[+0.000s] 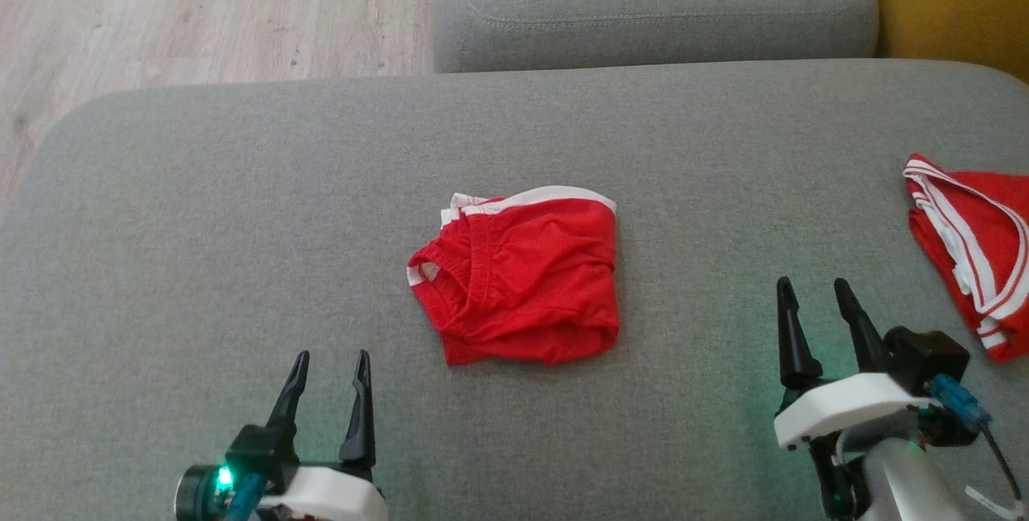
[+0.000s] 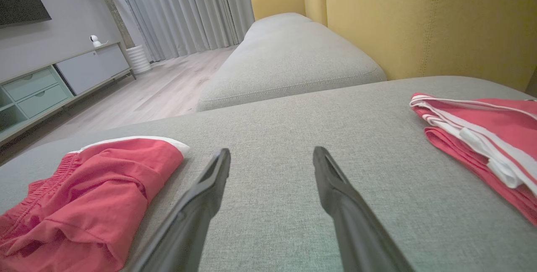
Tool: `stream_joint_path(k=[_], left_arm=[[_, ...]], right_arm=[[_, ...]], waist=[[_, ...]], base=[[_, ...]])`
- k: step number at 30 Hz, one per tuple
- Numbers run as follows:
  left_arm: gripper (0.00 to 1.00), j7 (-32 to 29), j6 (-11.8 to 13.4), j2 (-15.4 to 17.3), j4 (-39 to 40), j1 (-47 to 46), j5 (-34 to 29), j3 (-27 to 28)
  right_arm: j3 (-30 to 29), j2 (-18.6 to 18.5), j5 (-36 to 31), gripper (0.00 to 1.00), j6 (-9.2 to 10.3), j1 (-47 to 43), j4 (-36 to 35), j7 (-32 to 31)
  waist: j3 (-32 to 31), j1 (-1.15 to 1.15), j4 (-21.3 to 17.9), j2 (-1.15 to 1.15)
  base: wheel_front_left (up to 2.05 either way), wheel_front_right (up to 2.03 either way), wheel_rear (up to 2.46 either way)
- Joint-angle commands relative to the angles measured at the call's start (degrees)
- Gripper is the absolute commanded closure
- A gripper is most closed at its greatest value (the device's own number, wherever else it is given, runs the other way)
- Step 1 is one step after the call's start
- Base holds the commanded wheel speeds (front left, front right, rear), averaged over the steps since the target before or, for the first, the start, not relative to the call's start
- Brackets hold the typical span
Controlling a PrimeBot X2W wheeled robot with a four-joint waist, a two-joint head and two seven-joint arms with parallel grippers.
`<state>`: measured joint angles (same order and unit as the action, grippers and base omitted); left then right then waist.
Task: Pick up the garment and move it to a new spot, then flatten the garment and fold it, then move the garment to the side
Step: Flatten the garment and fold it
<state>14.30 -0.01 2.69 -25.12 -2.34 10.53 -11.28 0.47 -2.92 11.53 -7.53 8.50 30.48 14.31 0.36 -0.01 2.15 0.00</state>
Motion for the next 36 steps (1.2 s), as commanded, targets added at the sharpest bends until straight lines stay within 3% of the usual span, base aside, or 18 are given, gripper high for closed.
stream_joint_path(k=[1, 7, 13, 22, 29, 31, 32, 33, 34, 36], left_arm=[[0.00, 0.70, 0.05, 0.19, 2.23, -2.07, -0.17, 1.73], [0.00, 0.70, -0.10, 0.19, 2.48, -2.54, -0.05, 1.23], [0.00, 0.70, -0.03, 0.19, 2.81, -2.87, 1.09, -0.90], [0.00, 0.70, 0.60, 0.19, 3.22, -4.55, 1.81, -2.82], [0.00, 0.70, 0.94, 0.19, 3.53, -4.93, 2.35, -3.22], [0.00, 0.70, 1.00, 0.19, 3.61, -5.04, 2.44, -3.27], [0.00, 0.70, 1.03, 0.19, 3.64, -5.12, 2.47, -3.28], [0.00, 0.70, 1.06, 0.19, 3.69, -5.30, 2.50, -3.31], [0.00, 0.70, 1.02, 0.19, 3.77, -5.44, 2.46, -3.35], [0.00, 0.70, 1.03, 0.19, 3.85, -5.59, 2.38, -3.38]], right_arm=[[1.79, 0.04, 0.22, 0.00, 0.04, 1.72, -2.02, 0.68], [4.87, 0.04, -1.63, 0.00, 0.04, 2.37, -2.79, 0.69], [12.62, 0.04, -4.73, 0.00, 0.04, 3.13, -1.20, 0.69], [15.68, 0.04, 0.33, 0.00, 0.04, 6.08, 3.24, 0.69], [15.61, 0.04, 3.27, 0.00, 0.04, 7.39, 5.59, 0.69], [16.34, 0.04, 4.30, 0.09, 0.04, 7.48, 6.17, 0.69], [16.68, 0.04, 4.81, 0.21, 0.04, 7.54, 6.39, 0.69], [17.49, 0.04, 6.14, 0.56, 0.04, 7.55, 6.79, 0.69], [17.83, 0.04, 6.68, 1.00, 0.04, 7.59, 6.79, 0.69], [18.48, 0.04, 7.60, 1.00, 0.04, 7.30, 6.38, 0.69]], waist=[[-0.03, 0.01, -0.03, 0.00], [0.42, 0.01, 0.62, 0.00], [2.11, 0.01, 3.17, 0.00], [5.92, 0.01, 8.76, 0.00], [7.77, 0.01, 10.34, 0.00], [8.13, 0.01, 10.39, 0.00], [8.28, 0.01, 10.37, 0.00], [8.53, 0.01, 10.25, 0.00], [8.61, 0.01, 10.14, 0.00], [8.54, 0.01, 9.83, 0.00]], base=[[0.00, 0.00, 0.00], [0.00, 0.00, 0.00], [0.00, 0.00, 0.00], [0.00, 0.00, 0.00], [0.00, 0.00, 0.00], [0.00, 0.00, 0.00], [0.00, 0.00, 0.00], [0.00, 0.00, 0.00], [0.00, 0.00, 0.00], [0.00, 0.00, 0.00]])
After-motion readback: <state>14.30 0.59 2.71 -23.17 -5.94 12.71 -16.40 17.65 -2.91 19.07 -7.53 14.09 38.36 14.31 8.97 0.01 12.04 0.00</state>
